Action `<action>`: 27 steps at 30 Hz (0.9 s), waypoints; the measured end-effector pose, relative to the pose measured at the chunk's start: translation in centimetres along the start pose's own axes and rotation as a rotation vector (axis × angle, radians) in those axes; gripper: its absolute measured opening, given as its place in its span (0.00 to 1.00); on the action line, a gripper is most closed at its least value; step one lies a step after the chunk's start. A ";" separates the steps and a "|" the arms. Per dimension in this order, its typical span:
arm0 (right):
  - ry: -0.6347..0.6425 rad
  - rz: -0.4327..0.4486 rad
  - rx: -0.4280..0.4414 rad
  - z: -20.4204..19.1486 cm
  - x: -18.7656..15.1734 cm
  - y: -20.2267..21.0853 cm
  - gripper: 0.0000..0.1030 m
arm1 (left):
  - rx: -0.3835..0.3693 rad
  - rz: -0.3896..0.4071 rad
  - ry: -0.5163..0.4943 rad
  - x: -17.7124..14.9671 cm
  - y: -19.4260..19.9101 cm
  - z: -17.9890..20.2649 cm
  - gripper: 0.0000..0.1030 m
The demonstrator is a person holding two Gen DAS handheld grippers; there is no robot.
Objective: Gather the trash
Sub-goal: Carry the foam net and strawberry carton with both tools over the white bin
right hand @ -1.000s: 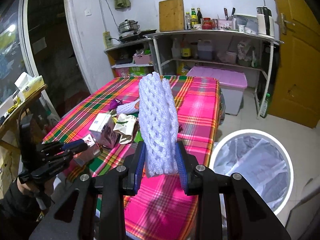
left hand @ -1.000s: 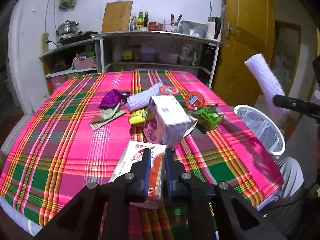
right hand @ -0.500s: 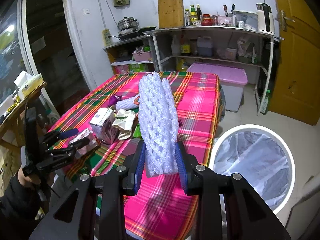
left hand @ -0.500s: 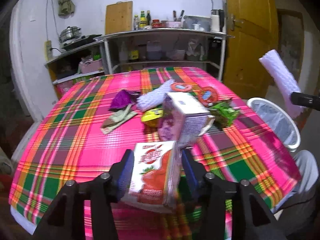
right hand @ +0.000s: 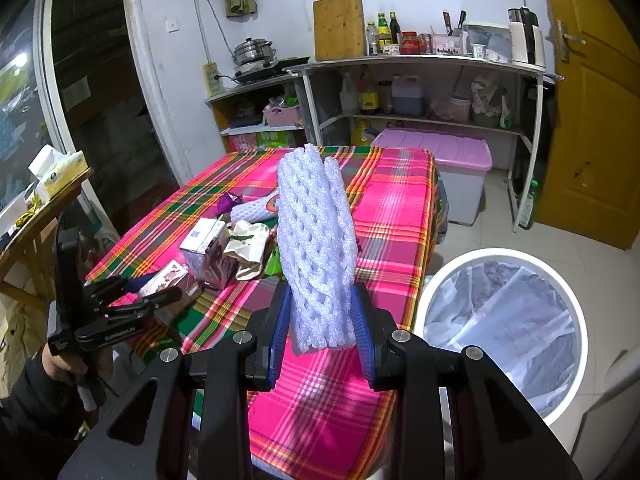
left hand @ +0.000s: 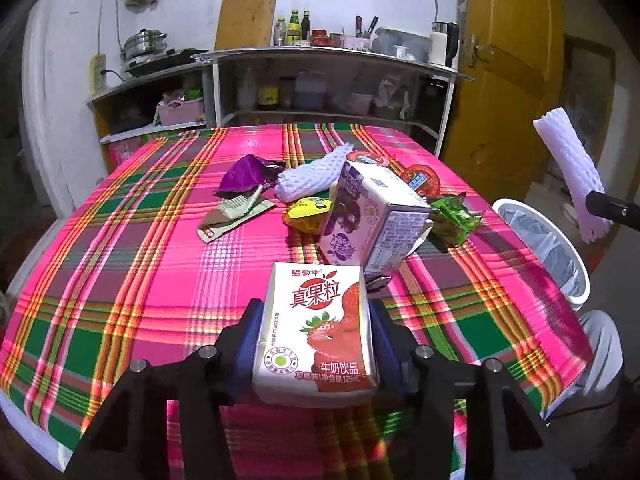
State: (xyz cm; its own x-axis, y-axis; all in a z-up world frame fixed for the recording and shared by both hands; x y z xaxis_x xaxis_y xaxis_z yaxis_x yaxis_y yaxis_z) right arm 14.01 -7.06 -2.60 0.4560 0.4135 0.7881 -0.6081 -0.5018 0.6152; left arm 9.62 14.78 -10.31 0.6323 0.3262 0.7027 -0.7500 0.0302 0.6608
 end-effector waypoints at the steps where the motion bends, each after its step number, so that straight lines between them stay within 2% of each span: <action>1: -0.001 0.003 -0.003 0.1 0.0 0.2 0.31 | -0.010 0.004 0.013 0.0 0.2 0.2 0.51; 7: -0.013 0.020 -0.033 1.1 -0.3 1.4 0.31 | -0.037 0.057 0.041 0.8 2.6 2.2 0.50; 14: -0.057 0.027 -0.090 3.6 -1.6 2.9 0.31 | -0.134 0.101 -0.008 2.5 4.7 8.2 0.50; 21: -0.133 0.005 -0.147 7.3 -3.9 3.9 0.31 | -0.237 0.041 -0.098 2.5 2.4 15.6 0.51; 27: -0.190 -0.037 -0.181 10.1 -6.2 3.6 0.31 | -0.290 -0.035 -0.153 1.7 -0.8 20.2 0.51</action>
State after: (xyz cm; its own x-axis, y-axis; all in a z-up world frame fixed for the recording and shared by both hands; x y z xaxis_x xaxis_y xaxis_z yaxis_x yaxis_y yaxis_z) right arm 15.60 -19.07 -5.03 0.5837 0.2699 0.7658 -0.6874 -0.3377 0.6430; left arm 15.17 -3.79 -4.32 0.6639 0.1750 0.7271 -0.7376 0.3133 0.5981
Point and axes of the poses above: each gripper's, at about its wrist camera, not at the fingertips, and y roughly against the way its jaws point, z to its right, x to its top, the point moved 5 cm from there along -y, roughly the way its jaws point, and after that the axes turned 15 degrees about y, right-handed, at the moved point
